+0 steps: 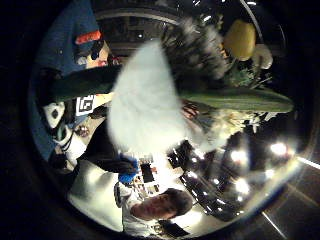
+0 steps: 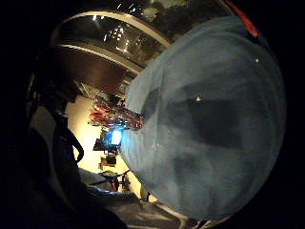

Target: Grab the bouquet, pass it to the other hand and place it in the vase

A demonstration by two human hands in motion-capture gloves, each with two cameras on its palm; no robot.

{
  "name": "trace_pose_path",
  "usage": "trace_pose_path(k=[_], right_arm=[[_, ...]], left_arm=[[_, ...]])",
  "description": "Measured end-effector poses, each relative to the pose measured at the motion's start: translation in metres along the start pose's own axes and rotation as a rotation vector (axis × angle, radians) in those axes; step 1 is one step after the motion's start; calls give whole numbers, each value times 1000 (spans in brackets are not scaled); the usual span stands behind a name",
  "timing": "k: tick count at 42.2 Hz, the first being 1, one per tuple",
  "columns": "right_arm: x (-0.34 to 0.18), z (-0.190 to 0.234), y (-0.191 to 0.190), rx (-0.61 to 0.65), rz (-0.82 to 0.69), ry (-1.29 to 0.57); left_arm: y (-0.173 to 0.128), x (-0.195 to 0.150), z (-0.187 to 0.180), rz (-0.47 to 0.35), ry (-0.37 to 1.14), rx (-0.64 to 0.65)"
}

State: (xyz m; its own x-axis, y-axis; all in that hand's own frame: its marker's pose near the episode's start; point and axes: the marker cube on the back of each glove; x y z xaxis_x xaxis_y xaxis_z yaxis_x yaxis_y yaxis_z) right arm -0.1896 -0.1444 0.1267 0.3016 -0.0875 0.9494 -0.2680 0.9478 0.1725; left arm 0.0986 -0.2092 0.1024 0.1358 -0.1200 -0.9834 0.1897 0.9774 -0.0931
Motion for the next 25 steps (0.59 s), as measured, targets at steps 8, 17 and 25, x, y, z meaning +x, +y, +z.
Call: trace_pose_path(k=[8,17,25], right_arm=[[-1,14,14,8,25,29],[-1,26,26,53,-31,66],[3,37,30,51,-45,55]], left_arm=[[-4,0,21,-37,63,36],[-11,-5,23,-60,95,124],[-21,-10,15,53,16,385]])
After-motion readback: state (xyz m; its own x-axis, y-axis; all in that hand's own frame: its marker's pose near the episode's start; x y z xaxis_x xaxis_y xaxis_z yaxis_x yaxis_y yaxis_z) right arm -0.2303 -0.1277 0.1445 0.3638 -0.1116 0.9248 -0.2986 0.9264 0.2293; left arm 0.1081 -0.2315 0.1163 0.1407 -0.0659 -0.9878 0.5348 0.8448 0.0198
